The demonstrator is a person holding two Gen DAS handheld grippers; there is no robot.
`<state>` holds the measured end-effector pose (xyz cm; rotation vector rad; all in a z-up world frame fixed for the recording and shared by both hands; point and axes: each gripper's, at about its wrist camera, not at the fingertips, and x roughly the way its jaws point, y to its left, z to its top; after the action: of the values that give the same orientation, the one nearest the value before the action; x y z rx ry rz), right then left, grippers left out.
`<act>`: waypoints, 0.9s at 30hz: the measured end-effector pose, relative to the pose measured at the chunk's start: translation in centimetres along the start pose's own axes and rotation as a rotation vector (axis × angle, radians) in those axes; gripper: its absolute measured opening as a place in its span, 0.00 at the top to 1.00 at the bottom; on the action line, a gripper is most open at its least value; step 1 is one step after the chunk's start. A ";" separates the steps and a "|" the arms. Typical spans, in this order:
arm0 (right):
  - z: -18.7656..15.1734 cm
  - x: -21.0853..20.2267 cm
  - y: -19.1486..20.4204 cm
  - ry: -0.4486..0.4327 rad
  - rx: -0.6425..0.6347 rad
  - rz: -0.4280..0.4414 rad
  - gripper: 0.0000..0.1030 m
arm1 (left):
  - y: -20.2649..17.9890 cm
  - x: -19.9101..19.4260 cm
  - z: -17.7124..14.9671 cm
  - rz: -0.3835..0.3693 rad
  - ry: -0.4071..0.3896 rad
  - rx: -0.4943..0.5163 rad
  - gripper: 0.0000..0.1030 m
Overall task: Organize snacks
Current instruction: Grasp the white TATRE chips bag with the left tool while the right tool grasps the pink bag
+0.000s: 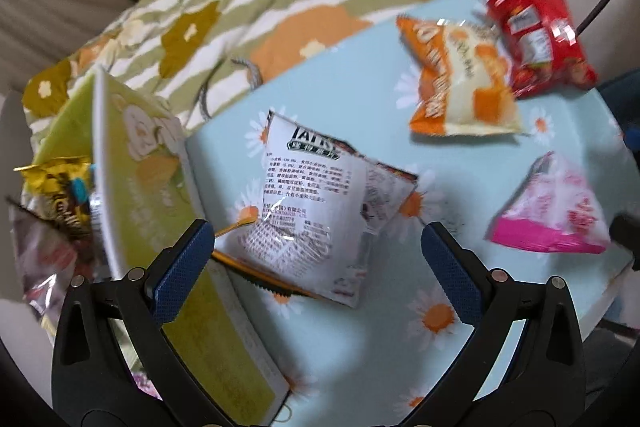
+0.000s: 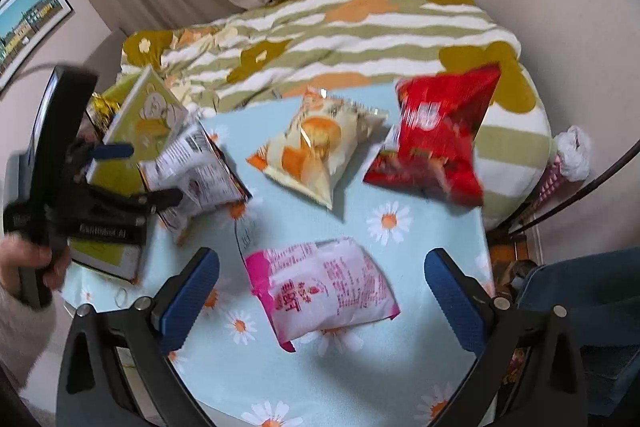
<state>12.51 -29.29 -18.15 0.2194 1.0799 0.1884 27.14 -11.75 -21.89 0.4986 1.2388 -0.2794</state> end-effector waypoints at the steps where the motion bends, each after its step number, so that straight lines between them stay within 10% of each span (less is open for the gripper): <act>1: -0.2 0.4 0.0 0.010 -0.002 -0.001 0.00 | 0.3 0.6 0.1 -0.014 0.015 -0.005 0.00; 14: -2.3 4.2 0.6 0.082 -0.005 -0.029 0.00 | -0.8 5.4 1.8 -0.031 0.137 0.113 0.00; 17: -2.4 4.5 0.1 0.088 0.004 -0.034 0.00 | -0.9 6.4 2.4 -0.059 0.172 0.109 0.20; 27: -1.8 5.5 0.3 0.099 -0.024 -0.033 0.00 | -1.4 7.1 2.2 -0.102 0.193 0.091 0.38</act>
<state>13.42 -27.44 -23.55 0.1720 1.1786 0.1847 30.48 -13.58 -28.37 0.5516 1.4469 -0.3819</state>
